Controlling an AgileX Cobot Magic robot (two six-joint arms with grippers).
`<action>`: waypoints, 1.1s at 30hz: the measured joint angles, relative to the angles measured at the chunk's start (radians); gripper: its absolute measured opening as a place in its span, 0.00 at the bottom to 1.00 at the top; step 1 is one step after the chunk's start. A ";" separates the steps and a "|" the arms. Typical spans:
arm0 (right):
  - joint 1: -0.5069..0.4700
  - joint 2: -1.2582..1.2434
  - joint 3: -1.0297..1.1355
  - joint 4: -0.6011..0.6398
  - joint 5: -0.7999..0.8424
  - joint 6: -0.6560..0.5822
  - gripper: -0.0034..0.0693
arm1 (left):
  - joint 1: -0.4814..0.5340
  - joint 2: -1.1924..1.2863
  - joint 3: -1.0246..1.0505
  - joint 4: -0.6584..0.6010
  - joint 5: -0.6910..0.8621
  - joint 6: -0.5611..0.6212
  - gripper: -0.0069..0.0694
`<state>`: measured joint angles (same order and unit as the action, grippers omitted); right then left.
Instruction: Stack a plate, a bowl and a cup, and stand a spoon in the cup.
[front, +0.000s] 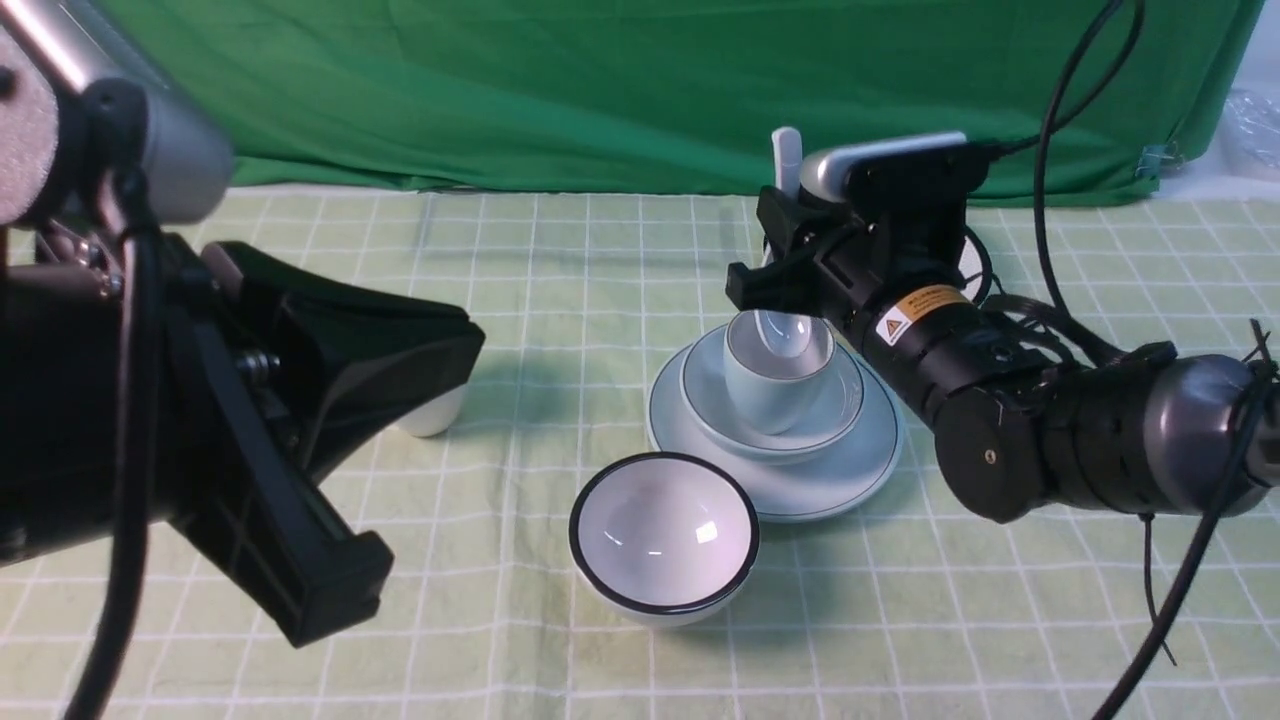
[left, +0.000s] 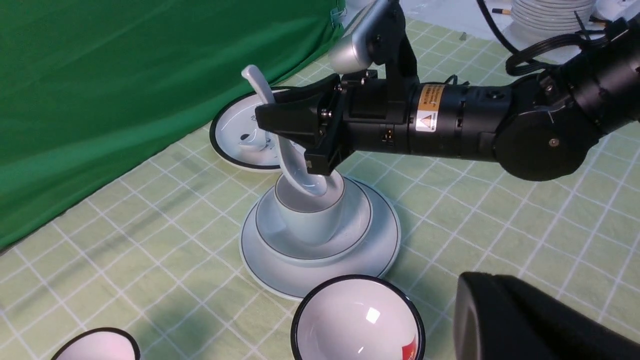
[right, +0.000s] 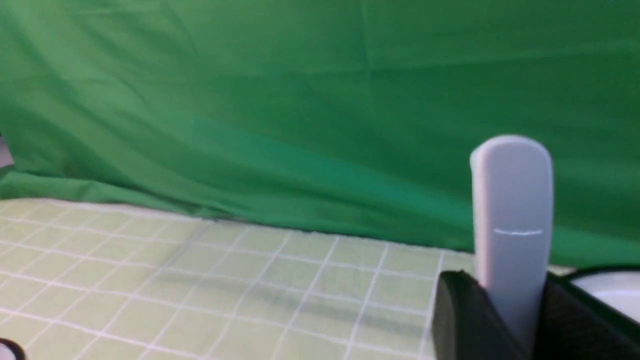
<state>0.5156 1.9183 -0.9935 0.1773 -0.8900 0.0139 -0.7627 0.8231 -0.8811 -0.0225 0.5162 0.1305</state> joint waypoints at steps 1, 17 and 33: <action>-0.002 0.008 0.000 0.000 0.000 0.003 0.28 | 0.000 0.000 0.000 0.000 0.000 0.000 0.10; 0.010 -0.132 0.084 -0.010 0.071 0.020 0.64 | 0.000 -0.029 0.003 0.048 0.006 0.000 0.10; 0.016 -1.052 0.400 -0.010 1.077 -0.026 0.09 | 0.000 -0.558 0.679 0.037 -0.686 -0.022 0.10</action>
<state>0.5315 0.8660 -0.5933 0.1672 0.1868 -0.0124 -0.7627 0.2648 -0.2023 0.0144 -0.1701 0.1089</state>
